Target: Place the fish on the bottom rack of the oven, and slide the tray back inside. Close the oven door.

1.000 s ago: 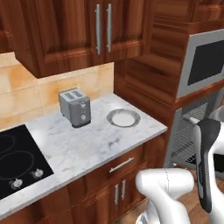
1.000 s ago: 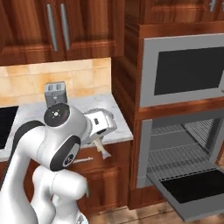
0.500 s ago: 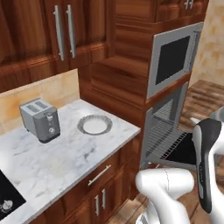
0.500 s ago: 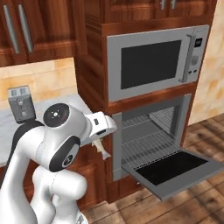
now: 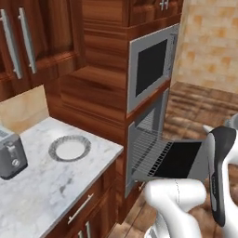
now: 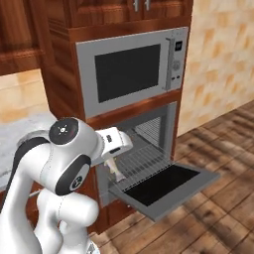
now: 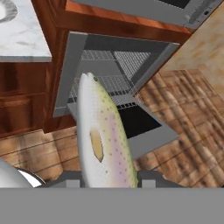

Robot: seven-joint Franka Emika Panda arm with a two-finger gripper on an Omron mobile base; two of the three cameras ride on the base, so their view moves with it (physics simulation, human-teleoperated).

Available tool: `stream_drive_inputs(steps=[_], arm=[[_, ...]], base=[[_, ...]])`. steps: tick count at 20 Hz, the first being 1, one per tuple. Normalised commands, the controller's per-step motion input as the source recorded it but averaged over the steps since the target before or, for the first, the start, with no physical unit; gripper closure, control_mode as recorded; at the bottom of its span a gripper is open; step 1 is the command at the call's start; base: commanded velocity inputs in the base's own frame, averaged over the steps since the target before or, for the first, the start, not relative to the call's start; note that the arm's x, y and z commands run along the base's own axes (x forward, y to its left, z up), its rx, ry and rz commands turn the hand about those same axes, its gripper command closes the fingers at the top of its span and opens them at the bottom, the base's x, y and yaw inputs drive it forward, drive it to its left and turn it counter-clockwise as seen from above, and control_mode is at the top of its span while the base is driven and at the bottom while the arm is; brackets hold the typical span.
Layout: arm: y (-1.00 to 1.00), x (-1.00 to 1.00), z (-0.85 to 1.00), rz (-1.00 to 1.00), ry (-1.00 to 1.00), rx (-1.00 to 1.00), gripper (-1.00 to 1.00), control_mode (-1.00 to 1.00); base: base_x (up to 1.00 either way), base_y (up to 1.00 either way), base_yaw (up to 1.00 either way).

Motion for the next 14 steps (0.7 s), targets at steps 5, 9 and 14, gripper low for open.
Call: stream_drive_inputs(steps=[5, 9, 14], arm=[[0.00, 0.00, 0.00, 0.00, 0.00, 0.00, 1.00, 1.00], [0.00, 0.00, 0.00, 0.00, 0.00, 0.00, 1.00, 1.00], [0.00, 0.00, 0.00, 0.00, 0.00, 0.00, 1.00, 1.00]], base=[[0.38, -0.33, -0.30], [0.29, -0.16, -0.30], [0.20, 0.00, -0.31]])
